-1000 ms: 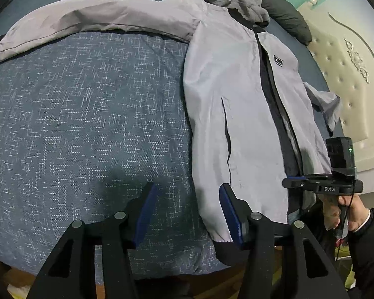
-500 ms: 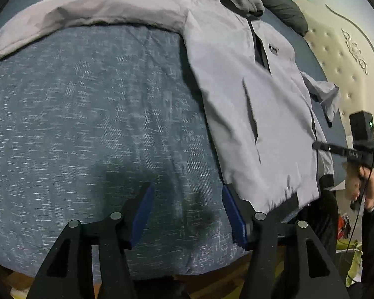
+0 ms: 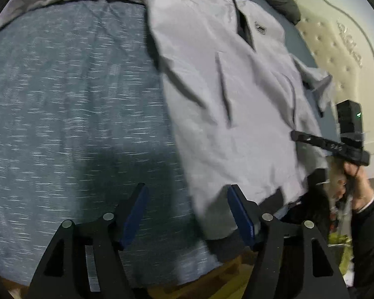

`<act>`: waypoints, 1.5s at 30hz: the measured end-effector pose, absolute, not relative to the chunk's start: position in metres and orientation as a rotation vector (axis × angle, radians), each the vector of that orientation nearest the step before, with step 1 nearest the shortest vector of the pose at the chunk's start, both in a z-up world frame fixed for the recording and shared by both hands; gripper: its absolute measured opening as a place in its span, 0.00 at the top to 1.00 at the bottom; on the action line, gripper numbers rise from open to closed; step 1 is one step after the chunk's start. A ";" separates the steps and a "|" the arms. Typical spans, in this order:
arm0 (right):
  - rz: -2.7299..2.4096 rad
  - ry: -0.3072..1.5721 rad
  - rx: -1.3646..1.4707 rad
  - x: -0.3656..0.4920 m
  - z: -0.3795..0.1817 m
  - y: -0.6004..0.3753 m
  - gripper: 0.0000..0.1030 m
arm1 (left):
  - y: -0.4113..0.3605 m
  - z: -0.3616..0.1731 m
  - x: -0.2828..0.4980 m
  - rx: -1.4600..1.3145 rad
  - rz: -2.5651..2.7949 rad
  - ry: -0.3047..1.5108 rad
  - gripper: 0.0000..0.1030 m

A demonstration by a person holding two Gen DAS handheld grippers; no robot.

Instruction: Fold clothes

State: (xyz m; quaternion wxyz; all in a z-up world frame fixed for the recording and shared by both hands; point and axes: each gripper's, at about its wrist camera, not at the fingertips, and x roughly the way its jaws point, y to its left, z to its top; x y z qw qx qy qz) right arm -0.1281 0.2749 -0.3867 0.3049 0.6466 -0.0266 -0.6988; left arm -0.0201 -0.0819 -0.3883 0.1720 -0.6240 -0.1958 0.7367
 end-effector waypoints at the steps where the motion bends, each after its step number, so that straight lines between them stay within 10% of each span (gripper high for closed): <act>1: -1.846 -0.076 1.708 -0.127 -0.386 0.275 0.96 | -0.079 -0.389 -0.020 -1.761 2.090 -0.554 0.32; 7: -1.803 -0.046 1.708 -0.119 -0.390 0.268 0.96 | -0.067 -0.399 -0.030 -1.764 2.112 -0.530 0.34; 11: -1.808 -0.062 1.706 -0.117 -0.393 0.271 0.96 | -0.070 -0.403 -0.033 -1.773 2.109 -0.546 0.88; 14: -1.794 -0.075 1.672 -0.113 -0.384 0.272 0.96 | -0.076 -0.385 -0.028 -1.728 2.101 -0.580 0.96; 29: -1.724 0.032 1.763 -0.099 -0.407 0.261 0.95 | -0.119 -0.395 -0.017 -1.892 2.162 -0.567 0.97; 35: -1.782 -0.087 1.669 -0.130 -0.365 0.283 0.73 | -0.128 -0.350 -0.042 -1.734 2.341 -0.514 0.59; 45: -1.956 -0.210 1.499 -0.232 -0.325 0.252 0.61 | -0.137 -0.333 -0.119 -1.527 2.586 -0.551 0.48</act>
